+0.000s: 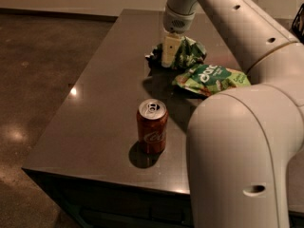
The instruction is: Move green jalapeno chip bag near coke can
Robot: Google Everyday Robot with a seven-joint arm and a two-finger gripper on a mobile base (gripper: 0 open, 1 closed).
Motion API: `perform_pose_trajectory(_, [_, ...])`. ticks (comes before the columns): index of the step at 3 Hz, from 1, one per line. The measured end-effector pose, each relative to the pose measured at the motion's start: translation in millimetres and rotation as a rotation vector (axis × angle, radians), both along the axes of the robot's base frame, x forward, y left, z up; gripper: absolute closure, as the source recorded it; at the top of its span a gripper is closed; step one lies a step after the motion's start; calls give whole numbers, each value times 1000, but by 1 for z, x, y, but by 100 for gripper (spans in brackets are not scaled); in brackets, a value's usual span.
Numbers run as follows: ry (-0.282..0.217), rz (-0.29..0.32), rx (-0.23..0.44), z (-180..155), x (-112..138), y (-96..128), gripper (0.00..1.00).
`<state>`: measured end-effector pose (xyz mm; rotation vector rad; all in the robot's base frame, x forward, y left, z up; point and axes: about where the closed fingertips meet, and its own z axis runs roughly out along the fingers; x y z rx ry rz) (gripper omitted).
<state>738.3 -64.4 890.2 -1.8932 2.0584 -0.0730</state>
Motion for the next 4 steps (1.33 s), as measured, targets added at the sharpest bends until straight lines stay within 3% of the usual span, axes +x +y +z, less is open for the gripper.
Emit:
perform_pose_trajectory(2, [-17,91,-34,10,-6,18,65])
perform_pose_trajectory(3, [-45,152,-21,30,-29,20,88])
perform_pose_trajectory(4, [-78,209,-2,57,-69,20,100])
